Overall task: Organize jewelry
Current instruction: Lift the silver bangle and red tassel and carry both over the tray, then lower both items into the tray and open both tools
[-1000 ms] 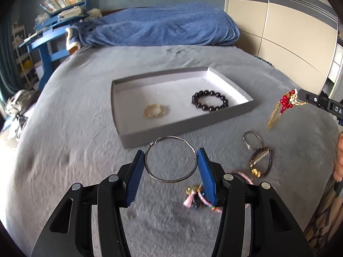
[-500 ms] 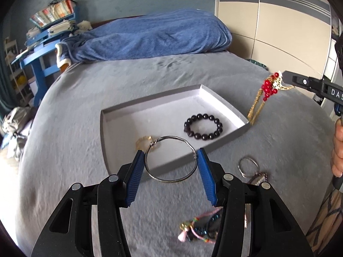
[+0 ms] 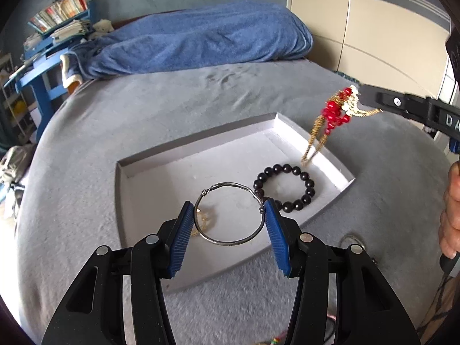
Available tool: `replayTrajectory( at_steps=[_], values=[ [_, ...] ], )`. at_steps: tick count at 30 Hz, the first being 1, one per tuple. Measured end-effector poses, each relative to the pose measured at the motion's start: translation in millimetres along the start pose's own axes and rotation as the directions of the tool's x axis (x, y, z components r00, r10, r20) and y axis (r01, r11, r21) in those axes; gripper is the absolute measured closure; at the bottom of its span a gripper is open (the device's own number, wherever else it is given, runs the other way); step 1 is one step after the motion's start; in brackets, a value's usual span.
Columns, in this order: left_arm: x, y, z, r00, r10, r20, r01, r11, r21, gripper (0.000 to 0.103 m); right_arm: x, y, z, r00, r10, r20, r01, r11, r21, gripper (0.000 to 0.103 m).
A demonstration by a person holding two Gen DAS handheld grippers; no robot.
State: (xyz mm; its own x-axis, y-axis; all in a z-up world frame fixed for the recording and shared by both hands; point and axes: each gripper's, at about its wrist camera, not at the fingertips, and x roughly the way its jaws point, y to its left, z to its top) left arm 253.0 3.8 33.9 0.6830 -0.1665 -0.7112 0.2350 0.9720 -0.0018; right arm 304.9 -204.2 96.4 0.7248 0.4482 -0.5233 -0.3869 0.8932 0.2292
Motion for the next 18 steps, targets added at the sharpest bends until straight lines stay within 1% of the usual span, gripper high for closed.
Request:
replayTrajectory(
  at_steps=[8,12,18],
  values=[
    [38,-2,-1,0.998,0.005,-0.066,-0.005,1.000,0.000,0.051,45,-15,-4,0.997,-0.023,-0.075,0.027,0.999,0.045,0.103],
    [53,-2,-5,0.996,0.010,-0.094,-0.010,1.000,0.002,0.051,63,-18,-11,0.992,-0.037,-0.119,0.042,0.998,0.046,0.103],
    [61,-3,-9,0.993,0.007,-0.114,-0.007,1.000,0.006,0.051,80,-17,-21,0.985,-0.047,-0.168,0.054,0.998,0.032,0.103]
  ],
)
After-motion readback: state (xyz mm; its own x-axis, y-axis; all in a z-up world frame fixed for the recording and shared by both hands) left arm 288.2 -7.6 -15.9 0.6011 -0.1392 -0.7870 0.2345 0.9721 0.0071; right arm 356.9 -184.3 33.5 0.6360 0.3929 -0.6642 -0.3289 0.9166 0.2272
